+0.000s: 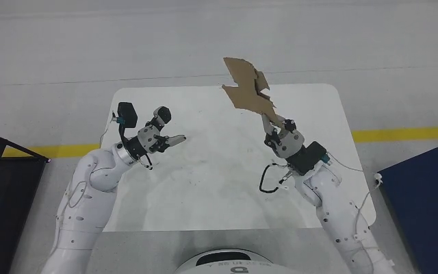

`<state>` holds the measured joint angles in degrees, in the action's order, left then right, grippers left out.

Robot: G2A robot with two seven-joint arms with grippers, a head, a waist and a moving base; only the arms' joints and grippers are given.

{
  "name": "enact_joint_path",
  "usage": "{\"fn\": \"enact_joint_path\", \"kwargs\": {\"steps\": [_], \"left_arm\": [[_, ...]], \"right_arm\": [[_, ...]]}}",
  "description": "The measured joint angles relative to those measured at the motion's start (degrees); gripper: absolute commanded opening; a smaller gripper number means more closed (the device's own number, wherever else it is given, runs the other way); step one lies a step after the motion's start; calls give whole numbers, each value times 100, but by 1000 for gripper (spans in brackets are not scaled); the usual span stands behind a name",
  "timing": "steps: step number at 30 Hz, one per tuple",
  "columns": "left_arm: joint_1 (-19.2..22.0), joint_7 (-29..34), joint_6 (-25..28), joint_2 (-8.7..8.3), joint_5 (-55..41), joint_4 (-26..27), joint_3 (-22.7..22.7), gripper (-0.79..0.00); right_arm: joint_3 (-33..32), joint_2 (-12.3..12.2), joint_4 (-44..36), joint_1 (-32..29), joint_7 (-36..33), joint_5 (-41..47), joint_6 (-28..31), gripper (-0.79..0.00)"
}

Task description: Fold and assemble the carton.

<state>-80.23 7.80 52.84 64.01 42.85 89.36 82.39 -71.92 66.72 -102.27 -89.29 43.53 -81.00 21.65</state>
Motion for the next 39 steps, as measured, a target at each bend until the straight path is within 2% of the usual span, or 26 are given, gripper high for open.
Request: {"fn": "enact_joint_path", "kwargs": {"steps": [3, 13, 15, 18, 20, 27, 34, 36, 39], "left_arm": [[0, 0, 0, 0, 0, 0, 0, 0], [0, 0, 0, 0, 0, 0, 0, 0], [0, 0, 0, 0, 0, 0, 0, 0], [0, 0, 0, 0, 0, 0, 0, 0], [0, 0, 0, 0, 0, 0, 0, 0], [0, 0, 0, 0, 0, 0, 0, 0], [0, 0, 0, 0, 0, 0, 0, 0], [0, 0, 0, 0, 0, 0, 0, 0], [0, 0, 0, 0, 0, 0, 0, 0]], "right_arm": [[45, 7, 33, -28, 80, 664, 488, -785], [20, 5, 49, -21, 46, 486, 338, -785], [-65, -6, 108, 25, -211, 229, 79, -785], [-154, -23, -178, -30, -1031, -974, -971, -785], [-253, -58, -502, -163, -1338, -1822, -1447, -785], [-699, -171, -2142, -1313, -2969, -5571, -2928, -785], [-302, -169, -2779, -1789, -4180, -9083, -3435, -785], [-361, -222, -2713, -1686, -4265, -9484, -3498, -785], [-626, -395, -2627, -1513, -4361, -9508, -3616, -785]]}}
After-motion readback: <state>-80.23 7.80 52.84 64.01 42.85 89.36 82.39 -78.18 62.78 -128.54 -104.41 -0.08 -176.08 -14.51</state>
